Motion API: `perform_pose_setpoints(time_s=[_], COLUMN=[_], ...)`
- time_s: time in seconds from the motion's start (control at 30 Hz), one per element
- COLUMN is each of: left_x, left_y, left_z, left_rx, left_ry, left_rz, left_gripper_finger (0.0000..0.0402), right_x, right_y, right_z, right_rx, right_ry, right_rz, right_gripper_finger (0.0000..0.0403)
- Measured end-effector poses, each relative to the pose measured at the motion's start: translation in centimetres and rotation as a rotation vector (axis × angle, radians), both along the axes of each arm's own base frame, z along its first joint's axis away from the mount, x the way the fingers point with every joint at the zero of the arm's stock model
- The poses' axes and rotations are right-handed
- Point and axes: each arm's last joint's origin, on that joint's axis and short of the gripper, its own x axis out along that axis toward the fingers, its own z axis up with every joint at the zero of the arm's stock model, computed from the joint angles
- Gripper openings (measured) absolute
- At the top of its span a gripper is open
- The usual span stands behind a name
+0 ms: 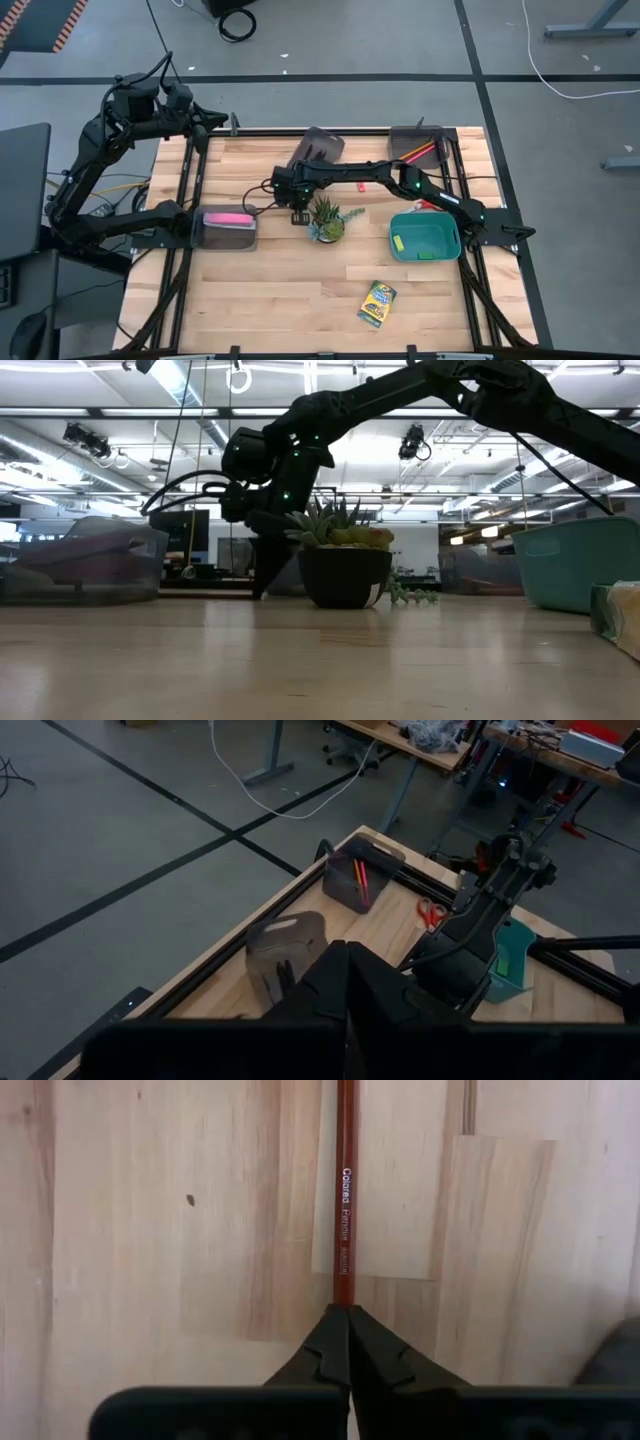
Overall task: Sort crayons/erasers/pens/pencils in bins
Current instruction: Put the brown pencil into the right black bin
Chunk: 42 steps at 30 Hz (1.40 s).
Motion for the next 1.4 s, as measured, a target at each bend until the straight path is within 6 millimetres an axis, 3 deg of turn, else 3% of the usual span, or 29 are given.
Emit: perform_pose_setpoints(time_s=[0.37,0.8,1.03,1.23,1.4], left_x=[0.0,0.0,0.0,0.1,0.1], left_y=[0.0,0.0,0.1,0.1,0.1], left_z=[0.0,0.0,0.1,0.2,0.3], left_rx=[0.001,0.004,0.011,0.017,0.03], left_ry=[0.001,-0.001,-0.008,-0.013,-0.023], left_rz=[0.0,0.0,0.0,0.0,-0.001], left_gripper_finger=[0.0015,0.0012,0.0014,0.0013,0.0007], right_x=[-0.1,-0.4,-0.9,-3.0,-4.3], right_y=[-0.7,-2.2,-2.3,-1.7,-2.1], right_z=[1.2,6.1,7.3,8.9,7.9], right_rx=[0.003,-0.001,0.02,0.149,0.123], right_ry=[0.008,-0.11,-0.114,0.014,0.145], right_rz=[-0.022,-0.089,-0.132,-0.262,-0.254], right_gripper_finger=[0.0003,0.0003,0.0042,0.007,0.0075])
